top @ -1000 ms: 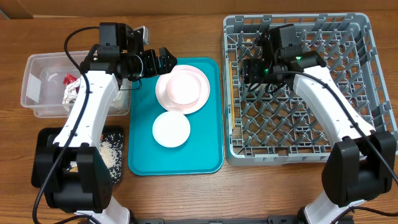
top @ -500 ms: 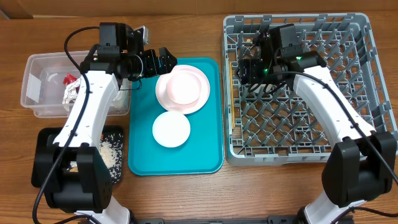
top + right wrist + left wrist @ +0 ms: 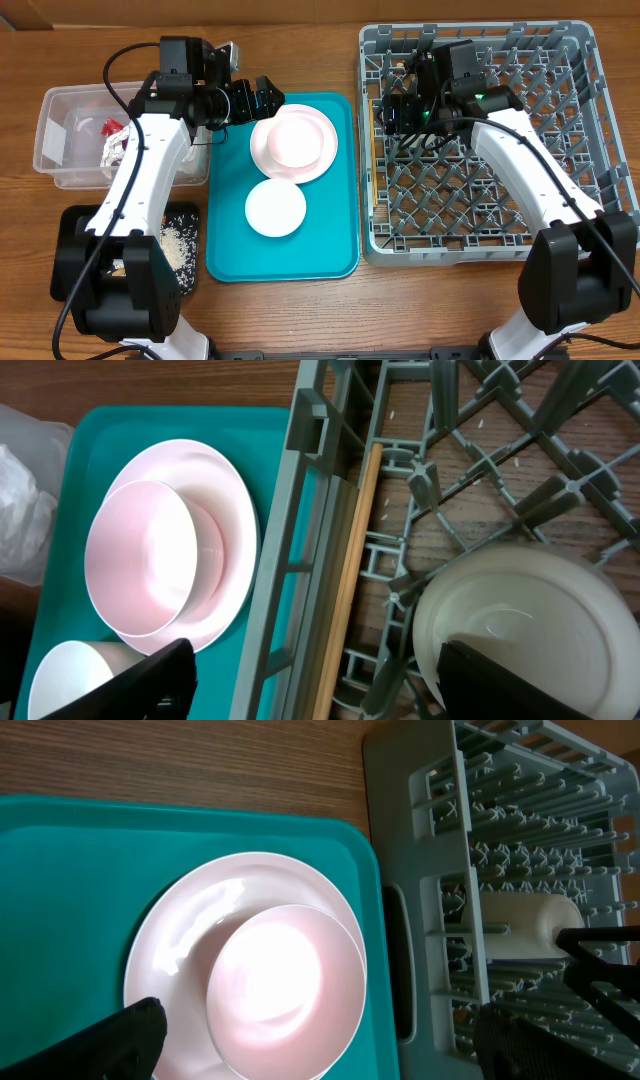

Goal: Sort waste into correct bins and load items into the dishwasher

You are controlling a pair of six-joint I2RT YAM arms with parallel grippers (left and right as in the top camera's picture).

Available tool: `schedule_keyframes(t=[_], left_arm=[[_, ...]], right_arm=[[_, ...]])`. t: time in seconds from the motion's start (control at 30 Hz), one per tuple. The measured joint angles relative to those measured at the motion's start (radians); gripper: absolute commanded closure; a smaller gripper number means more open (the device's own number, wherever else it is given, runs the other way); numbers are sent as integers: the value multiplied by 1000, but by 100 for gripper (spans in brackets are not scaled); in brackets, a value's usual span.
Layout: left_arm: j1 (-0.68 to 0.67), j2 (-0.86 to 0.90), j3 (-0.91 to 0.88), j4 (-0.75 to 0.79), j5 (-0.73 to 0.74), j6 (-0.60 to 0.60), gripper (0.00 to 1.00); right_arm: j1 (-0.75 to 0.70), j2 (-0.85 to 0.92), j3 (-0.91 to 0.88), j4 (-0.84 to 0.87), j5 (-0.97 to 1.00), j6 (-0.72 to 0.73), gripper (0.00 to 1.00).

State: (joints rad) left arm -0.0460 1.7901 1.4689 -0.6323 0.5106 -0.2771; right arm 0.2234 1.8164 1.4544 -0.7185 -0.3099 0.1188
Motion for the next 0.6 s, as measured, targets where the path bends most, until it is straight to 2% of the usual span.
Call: schedule_keyframes(t=[0.6], left_arm=[[0,0,0,0,0,0,0]], right_arm=[[0,-47,10,-34,56,1,20]])
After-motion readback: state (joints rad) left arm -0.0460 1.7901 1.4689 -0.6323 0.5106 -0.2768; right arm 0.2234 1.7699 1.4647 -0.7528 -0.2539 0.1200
